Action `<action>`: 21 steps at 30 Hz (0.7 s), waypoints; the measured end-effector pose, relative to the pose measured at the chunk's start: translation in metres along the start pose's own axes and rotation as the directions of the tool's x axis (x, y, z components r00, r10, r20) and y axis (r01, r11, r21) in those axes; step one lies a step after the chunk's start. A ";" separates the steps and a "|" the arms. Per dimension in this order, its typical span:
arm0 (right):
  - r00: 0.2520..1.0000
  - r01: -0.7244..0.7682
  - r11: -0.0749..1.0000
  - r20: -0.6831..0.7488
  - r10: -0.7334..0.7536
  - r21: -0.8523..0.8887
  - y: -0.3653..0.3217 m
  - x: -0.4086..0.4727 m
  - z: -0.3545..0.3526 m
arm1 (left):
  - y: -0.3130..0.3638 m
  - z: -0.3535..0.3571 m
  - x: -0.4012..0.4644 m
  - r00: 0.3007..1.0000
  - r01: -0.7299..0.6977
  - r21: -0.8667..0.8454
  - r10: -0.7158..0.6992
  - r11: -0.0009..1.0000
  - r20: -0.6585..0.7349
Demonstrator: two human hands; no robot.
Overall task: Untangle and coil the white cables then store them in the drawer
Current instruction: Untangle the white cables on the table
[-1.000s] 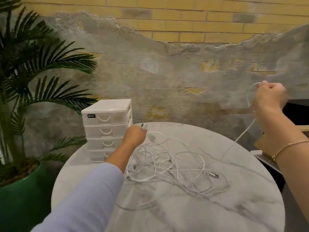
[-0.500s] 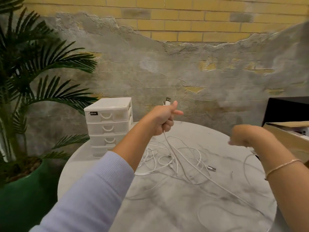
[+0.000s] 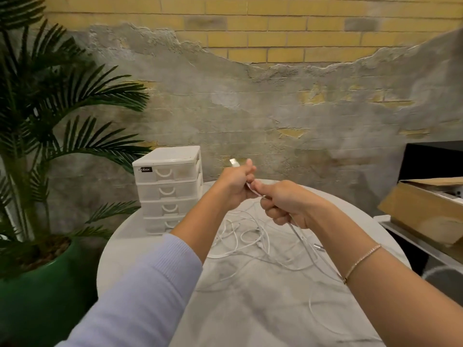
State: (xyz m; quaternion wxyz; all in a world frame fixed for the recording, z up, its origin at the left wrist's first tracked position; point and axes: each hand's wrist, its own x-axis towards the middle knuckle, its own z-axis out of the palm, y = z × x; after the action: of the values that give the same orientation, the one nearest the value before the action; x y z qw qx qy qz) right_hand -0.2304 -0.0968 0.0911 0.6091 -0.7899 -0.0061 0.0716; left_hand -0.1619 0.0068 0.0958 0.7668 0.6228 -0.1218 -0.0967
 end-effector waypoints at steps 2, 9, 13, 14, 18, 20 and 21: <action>1.000 0.010 0.997 0.004 -0.010 -0.074 0.000 0.001 0.002 | 0.000 -0.009 0.002 0.998 -0.050 0.102 0.054 0.993 -0.045; 0.997 -0.007 0.995 0.077 0.000 0.099 -0.004 0.017 0.023 | -0.008 -0.014 -0.003 0.992 -0.123 0.233 0.122 0.965 0.018; 0.997 0.005 0.973 0.076 -0.023 0.230 0.002 0.029 0.029 | -0.010 -0.027 -0.006 0.993 -0.105 0.273 0.084 0.956 0.087; 0.996 0.007 0.973 0.083 -0.027 0.229 0.004 0.031 0.031 | -0.010 -0.032 -0.007 0.992 -0.081 0.306 0.047 0.948 0.115; 0.994 0.054 0.980 0.086 -0.072 0.194 0.011 0.035 0.036 | -0.011 -0.047 -0.008 0.980 -0.001 0.340 -0.067 0.940 0.186; 0.994 0.088 0.988 0.052 -0.095 0.128 0.011 0.038 0.036 | -0.012 -0.052 -0.004 0.983 -0.027 0.238 -0.018 0.971 0.184; 0.994 0.095 0.992 0.036 -0.099 0.086 0.011 0.039 0.035 | -0.013 -0.054 -0.003 0.986 -0.047 0.172 0.018 0.984 0.163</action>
State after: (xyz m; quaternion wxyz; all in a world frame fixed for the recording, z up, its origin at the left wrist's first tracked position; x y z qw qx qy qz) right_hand -0.1973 -0.0618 0.0675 0.6442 -0.7608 -0.0536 0.0580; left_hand -0.1477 0.0557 0.0722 0.6982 0.6759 -0.2014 -0.1229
